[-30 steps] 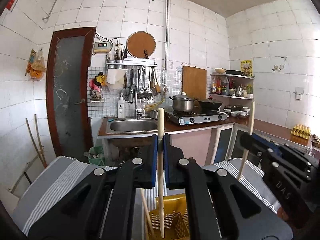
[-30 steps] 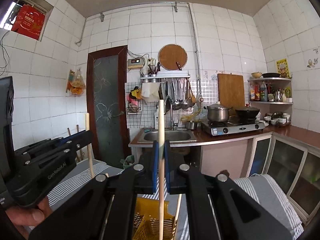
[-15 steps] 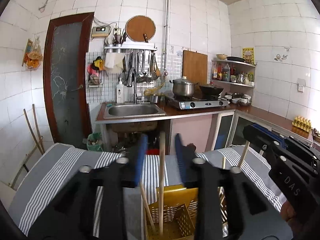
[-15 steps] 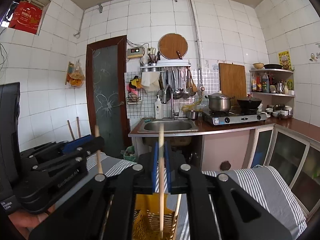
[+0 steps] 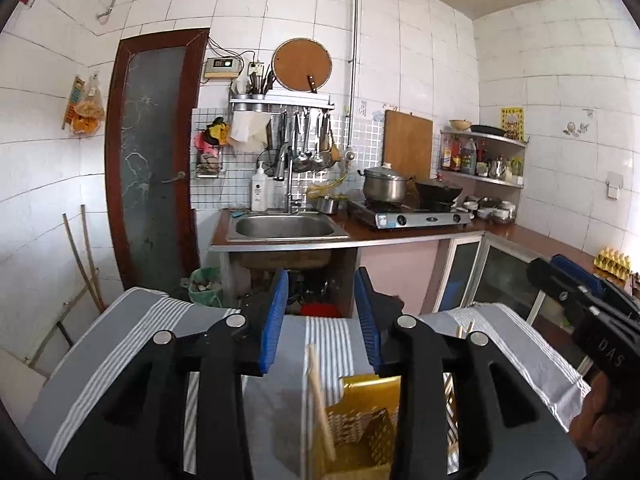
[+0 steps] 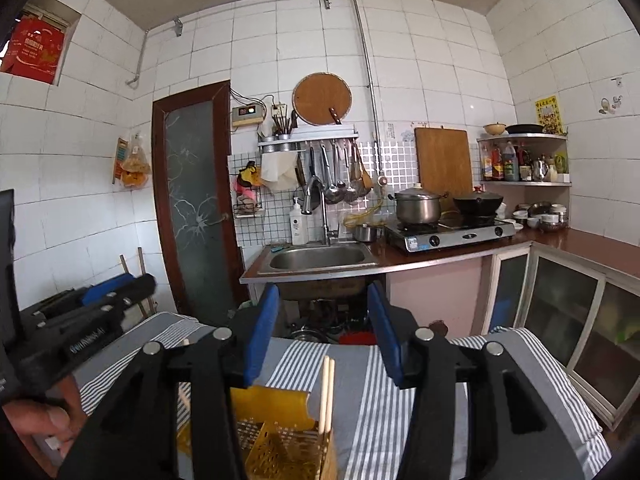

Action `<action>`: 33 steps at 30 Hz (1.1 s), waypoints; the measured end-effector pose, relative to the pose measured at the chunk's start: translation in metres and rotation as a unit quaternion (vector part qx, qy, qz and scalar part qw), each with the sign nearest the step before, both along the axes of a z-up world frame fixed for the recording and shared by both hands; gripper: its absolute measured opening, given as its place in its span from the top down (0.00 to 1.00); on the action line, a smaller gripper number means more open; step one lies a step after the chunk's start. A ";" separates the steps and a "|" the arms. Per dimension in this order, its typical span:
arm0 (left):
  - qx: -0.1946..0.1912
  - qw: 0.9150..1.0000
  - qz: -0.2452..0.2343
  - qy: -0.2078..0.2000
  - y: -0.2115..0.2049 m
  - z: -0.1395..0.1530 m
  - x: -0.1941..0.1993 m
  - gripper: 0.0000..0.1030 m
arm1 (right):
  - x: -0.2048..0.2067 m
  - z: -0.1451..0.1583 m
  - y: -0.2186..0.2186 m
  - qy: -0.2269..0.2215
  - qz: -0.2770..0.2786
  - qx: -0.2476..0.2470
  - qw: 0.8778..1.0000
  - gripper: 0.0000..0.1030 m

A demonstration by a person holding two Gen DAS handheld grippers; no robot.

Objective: Organize utensils
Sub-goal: 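Open the left tool to drop the chopstick into the caddy, then move the left tool back toward the utensils on the cloth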

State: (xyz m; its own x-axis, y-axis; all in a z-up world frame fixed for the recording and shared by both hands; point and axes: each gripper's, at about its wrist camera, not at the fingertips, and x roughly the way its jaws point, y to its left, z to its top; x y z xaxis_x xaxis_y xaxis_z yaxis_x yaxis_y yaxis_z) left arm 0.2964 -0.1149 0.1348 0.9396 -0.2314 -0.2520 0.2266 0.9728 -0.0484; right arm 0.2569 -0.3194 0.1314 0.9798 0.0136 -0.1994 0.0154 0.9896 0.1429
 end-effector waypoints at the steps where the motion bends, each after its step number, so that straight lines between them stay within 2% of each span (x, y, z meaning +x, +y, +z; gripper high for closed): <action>1: 0.004 1.000 0.002 0.001 0.003 0.001 -0.005 0.68 | -0.008 0.001 0.000 0.004 -0.001 -0.004 1.000 0.54; 4: 0.019 1.000 0.007 0.006 0.014 0.002 -0.022 0.68 | -0.028 0.000 -0.002 0.016 -0.009 -0.014 1.000 0.54; 8: 0.020 0.999 0.003 0.033 0.033 -0.013 -0.049 0.66 | -0.060 -0.019 -0.005 0.051 -0.014 -0.020 0.998 0.56; 14: 0.031 0.995 -0.010 0.097 0.056 -0.071 -0.095 0.66 | -0.116 -0.074 -0.012 0.120 -0.035 -0.024 0.992 0.64; 17: 0.045 0.988 -0.025 0.144 0.063 -0.115 -0.123 0.66 | -0.147 -0.110 -0.013 0.163 -0.038 -0.011 0.986 0.65; 21: 0.023 0.979 -0.030 0.199 0.071 -0.155 -0.149 0.66 | -0.180 -0.147 -0.014 0.207 -0.042 0.032 0.977 0.66; 24: 0.000 0.973 -0.046 0.226 0.070 -0.174 -0.165 0.66 | -0.188 -0.167 -0.007 0.234 -0.034 0.037 0.971 0.70; 29: 0.010 0.968 -0.082 0.237 0.052 -0.184 -0.183 0.66 | -0.193 -0.175 0.013 0.243 -0.012 0.025 0.970 0.71; 33: 0.009 0.963 -0.095 0.253 0.034 -0.187 -0.178 0.66 | -0.187 -0.173 0.019 0.245 0.000 0.017 0.969 0.73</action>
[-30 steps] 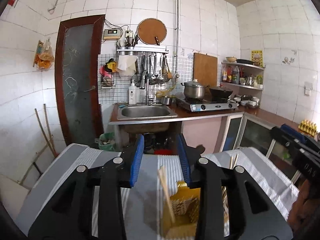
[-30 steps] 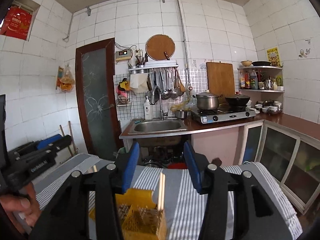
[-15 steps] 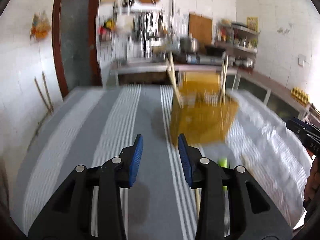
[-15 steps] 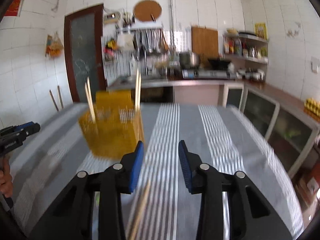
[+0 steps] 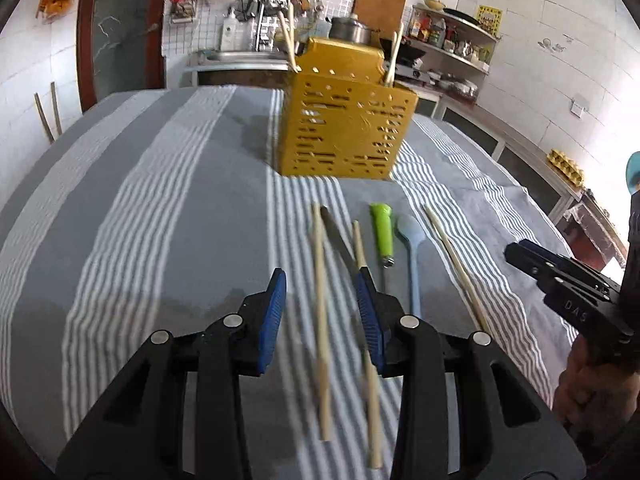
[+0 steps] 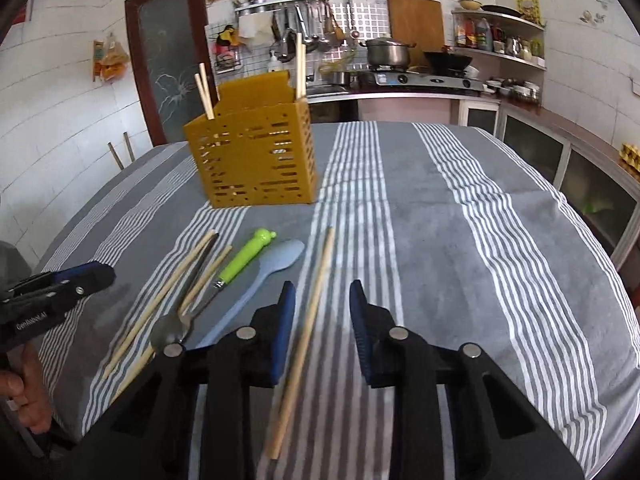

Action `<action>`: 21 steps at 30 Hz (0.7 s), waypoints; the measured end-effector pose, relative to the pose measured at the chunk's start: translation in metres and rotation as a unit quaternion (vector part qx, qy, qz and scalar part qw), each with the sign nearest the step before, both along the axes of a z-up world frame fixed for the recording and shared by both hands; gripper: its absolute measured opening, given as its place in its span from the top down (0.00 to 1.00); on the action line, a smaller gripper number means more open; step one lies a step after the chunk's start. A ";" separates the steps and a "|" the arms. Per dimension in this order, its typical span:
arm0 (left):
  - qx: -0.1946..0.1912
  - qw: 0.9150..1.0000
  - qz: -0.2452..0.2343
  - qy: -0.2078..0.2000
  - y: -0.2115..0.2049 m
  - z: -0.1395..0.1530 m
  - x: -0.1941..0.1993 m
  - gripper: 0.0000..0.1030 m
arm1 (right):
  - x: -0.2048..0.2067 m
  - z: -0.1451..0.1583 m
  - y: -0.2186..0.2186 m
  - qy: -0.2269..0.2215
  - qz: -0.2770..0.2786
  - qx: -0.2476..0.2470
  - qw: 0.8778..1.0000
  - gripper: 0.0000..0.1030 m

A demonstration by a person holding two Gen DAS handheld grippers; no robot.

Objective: Organize utensils
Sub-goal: 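Move the left tool back toward the utensils on the cloth, then lower the left tool and grasp the dark-handled metal spoon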

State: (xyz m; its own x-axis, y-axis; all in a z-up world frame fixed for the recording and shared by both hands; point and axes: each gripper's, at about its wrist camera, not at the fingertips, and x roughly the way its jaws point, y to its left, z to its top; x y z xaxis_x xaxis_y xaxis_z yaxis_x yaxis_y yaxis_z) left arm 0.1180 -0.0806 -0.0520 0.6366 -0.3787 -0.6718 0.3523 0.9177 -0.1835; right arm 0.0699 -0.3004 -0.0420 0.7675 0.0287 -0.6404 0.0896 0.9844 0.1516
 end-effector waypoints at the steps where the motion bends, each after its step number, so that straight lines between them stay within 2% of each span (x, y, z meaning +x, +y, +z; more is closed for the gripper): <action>1: 0.001 1.000 -0.003 0.006 -0.005 -0.001 0.003 0.66 | 0.002 0.000 0.001 0.002 0.001 0.000 1.000 0.74; 10: 0.010 0.999 -0.024 0.031 -0.034 -0.007 0.024 0.66 | 0.013 -0.003 0.003 0.007 0.004 0.001 1.000 0.74; 21: 0.035 0.996 -0.039 0.072 -0.062 -0.029 0.056 0.72 | 0.030 -0.008 0.006 0.021 0.008 0.004 1.000 0.74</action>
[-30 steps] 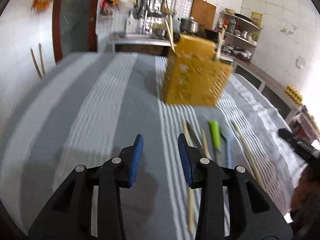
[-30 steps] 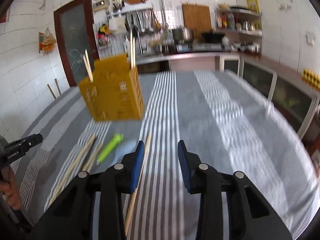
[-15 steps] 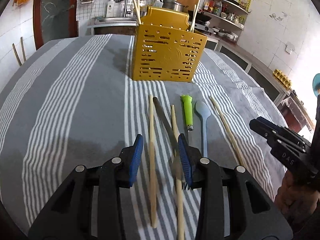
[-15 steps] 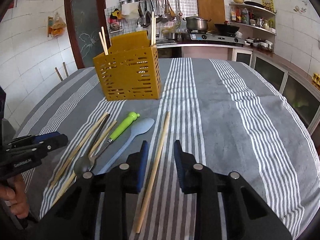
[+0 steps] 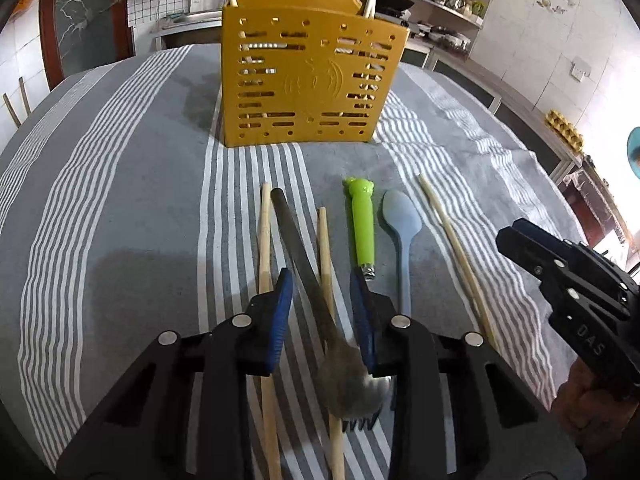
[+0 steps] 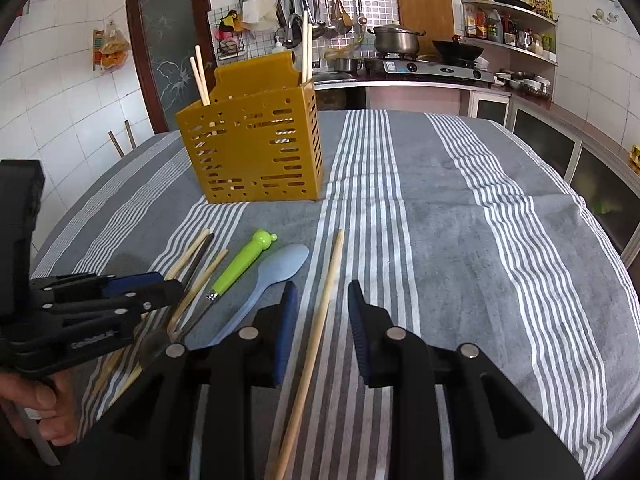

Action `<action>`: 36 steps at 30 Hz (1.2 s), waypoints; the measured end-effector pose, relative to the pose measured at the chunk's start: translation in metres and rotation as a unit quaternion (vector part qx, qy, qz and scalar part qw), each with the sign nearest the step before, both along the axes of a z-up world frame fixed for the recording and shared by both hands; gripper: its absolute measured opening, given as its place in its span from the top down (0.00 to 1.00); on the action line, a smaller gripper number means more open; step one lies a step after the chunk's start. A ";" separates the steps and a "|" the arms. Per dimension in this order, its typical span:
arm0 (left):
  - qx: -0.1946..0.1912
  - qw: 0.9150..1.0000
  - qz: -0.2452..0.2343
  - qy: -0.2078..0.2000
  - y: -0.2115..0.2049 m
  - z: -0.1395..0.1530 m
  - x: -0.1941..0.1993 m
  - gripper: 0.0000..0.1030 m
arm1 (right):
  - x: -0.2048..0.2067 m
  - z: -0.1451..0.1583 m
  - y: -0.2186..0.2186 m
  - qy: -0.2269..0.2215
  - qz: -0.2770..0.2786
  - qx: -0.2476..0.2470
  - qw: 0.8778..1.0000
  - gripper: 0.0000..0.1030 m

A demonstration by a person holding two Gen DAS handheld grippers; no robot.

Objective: Organize utensils
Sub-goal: 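Lower the left tool and grasp the dark-handled metal spoon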

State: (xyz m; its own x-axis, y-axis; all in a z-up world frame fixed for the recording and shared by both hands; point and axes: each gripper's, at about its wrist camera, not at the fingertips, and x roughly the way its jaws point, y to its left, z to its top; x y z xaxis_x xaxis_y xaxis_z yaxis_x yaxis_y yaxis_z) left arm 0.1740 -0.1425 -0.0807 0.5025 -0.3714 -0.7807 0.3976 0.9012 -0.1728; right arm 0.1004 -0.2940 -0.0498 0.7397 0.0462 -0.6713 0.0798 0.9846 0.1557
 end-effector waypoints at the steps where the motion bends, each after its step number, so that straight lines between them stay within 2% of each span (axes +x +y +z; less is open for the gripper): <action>1: 0.000 1.000 0.000 0.004 -0.001 -0.002 0.003 0.72 | 0.001 -0.001 0.000 0.001 0.001 0.000 1.000 0.74; 9: -0.001 0.999 0.000 0.035 -0.008 -0.015 0.027 0.79 | 0.010 -0.005 0.005 0.006 0.007 0.003 1.000 0.74; 11: 0.006 0.999 0.002 0.036 -0.009 -0.017 0.033 0.84 | 0.012 -0.005 0.007 0.008 0.010 0.003 1.000 0.74; 17: 0.010 0.999 0.007 0.037 -0.003 -0.017 0.041 0.87 | 0.021 -0.010 0.012 0.021 0.018 0.007 1.000 0.74; 25: -0.026 0.998 0.002 0.058 0.011 -0.017 0.048 0.88 | 0.031 -0.017 0.022 0.034 0.028 0.017 0.999 0.74; 31: -0.018 0.999 0.006 0.042 0.017 -0.014 0.044 0.93 | 0.033 -0.020 0.025 0.040 0.029 0.013 0.999 0.74; 36: -0.020 0.999 0.020 0.042 0.031 -0.012 0.045 0.93 | 0.040 -0.023 0.026 0.056 0.029 0.018 0.998 0.74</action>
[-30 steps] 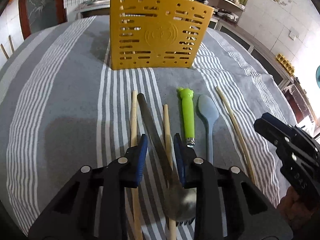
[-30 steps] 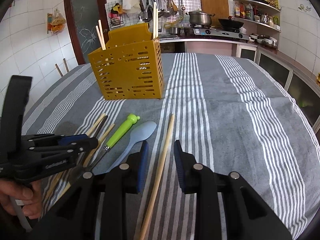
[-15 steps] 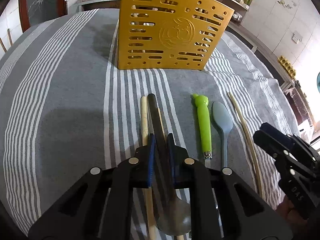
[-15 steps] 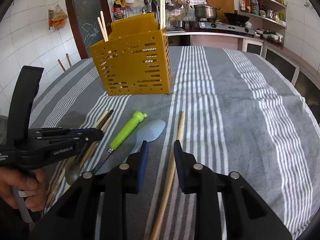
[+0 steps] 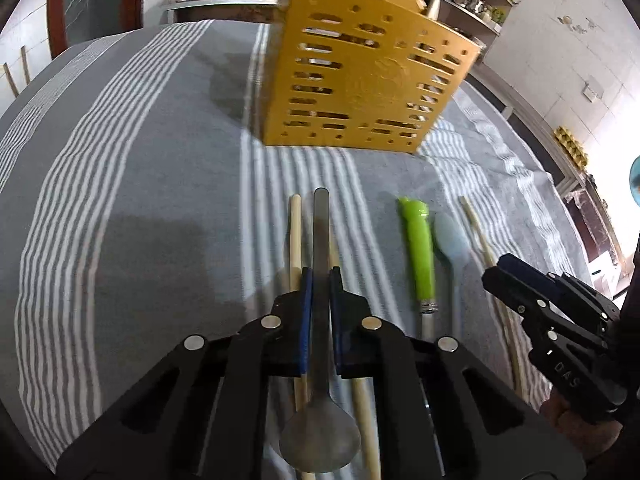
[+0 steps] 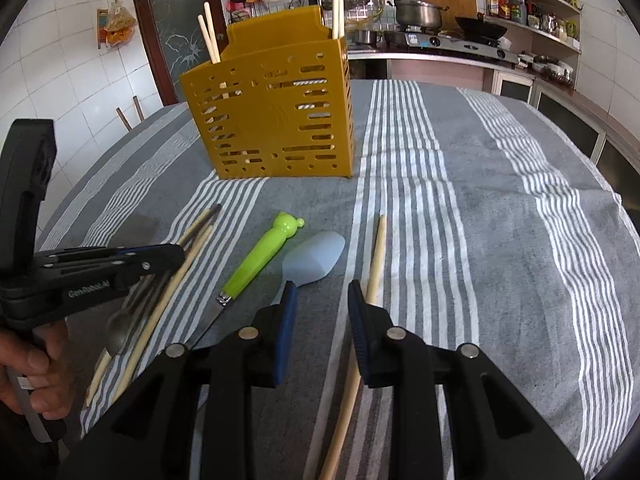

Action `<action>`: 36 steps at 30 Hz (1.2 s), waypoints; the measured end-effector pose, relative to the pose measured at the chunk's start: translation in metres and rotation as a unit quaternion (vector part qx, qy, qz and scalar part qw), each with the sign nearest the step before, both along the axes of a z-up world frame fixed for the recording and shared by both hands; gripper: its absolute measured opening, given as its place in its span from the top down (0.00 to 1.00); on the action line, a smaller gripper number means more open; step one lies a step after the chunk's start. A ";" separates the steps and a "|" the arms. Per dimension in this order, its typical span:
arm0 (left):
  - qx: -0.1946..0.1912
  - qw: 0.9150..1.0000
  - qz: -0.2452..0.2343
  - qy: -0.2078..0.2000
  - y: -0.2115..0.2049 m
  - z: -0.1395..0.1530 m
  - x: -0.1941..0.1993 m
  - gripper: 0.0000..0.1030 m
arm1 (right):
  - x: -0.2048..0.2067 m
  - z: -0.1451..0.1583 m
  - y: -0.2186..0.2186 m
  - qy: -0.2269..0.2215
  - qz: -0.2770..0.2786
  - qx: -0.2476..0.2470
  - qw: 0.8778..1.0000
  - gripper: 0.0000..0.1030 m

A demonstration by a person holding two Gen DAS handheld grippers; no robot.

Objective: Organize utensils
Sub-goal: 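Lower the left tool and grasp the dark-handled metal spoon, then hold the spoon in the left tool while the right tool approaches the blue spatula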

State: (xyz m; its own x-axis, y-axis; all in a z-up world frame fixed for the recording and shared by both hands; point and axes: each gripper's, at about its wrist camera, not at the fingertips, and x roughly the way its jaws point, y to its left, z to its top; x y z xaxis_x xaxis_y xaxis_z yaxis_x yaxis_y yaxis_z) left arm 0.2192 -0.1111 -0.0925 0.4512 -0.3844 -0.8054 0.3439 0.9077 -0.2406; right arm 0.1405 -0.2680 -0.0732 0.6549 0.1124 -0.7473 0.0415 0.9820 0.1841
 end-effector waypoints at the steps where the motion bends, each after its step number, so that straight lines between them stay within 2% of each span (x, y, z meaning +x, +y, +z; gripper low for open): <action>1: 0.003 1.000 0.003 0.001 0.003 -0.002 0.001 0.93 | 0.002 -0.001 0.000 0.004 -0.001 0.002 1.000 0.74; 11: 0.011 1.000 0.000 -0.001 0.006 -0.006 0.003 0.93 | 0.020 -0.013 0.018 0.041 0.006 0.036 0.999 0.73; 17: 0.026 1.000 -0.001 -0.001 -0.005 -0.010 0.014 0.93 | 0.035 -0.020 0.030 0.052 -0.002 0.002 0.999 0.74; 19: 0.030 1.000 -0.001 -0.002 -0.008 -0.010 0.016 0.92 | 0.041 -0.021 0.032 0.055 -0.003 -0.006 0.998 0.77; 21: 0.031 1.000 -0.001 -0.002 -0.008 -0.011 0.018 0.91 | 0.044 -0.021 0.030 0.059 -0.005 -0.006 0.998 0.88; 23: 0.030 1.000 -0.002 -0.001 -0.006 -0.011 0.018 0.92 | 0.045 -0.021 0.024 0.064 -0.007 0.005 0.998 0.93; 26: 0.028 1.000 0.000 0.002 0.001 -0.010 0.016 0.92 | 0.042 -0.021 0.015 0.069 -0.010 0.019 0.997 0.94; 31: 0.019 1.000 0.007 0.010 0.016 -0.008 0.004 0.92 | 0.031 -0.018 0.013 0.070 -0.006 0.011 0.997 0.94; 36: 0.031 0.999 0.005 0.010 0.018 -0.010 -0.004 0.91 | 0.030 -0.019 0.009 0.074 -0.002 0.015 0.997 0.94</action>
State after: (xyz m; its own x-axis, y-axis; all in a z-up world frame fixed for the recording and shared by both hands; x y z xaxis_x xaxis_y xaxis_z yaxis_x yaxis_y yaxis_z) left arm 0.2153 -0.0932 -0.1023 0.4377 -0.3284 -0.8370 0.3301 0.9246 -0.1902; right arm 0.1706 -0.2592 -0.0922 0.5386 0.1336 -0.8319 0.0747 0.9759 0.2050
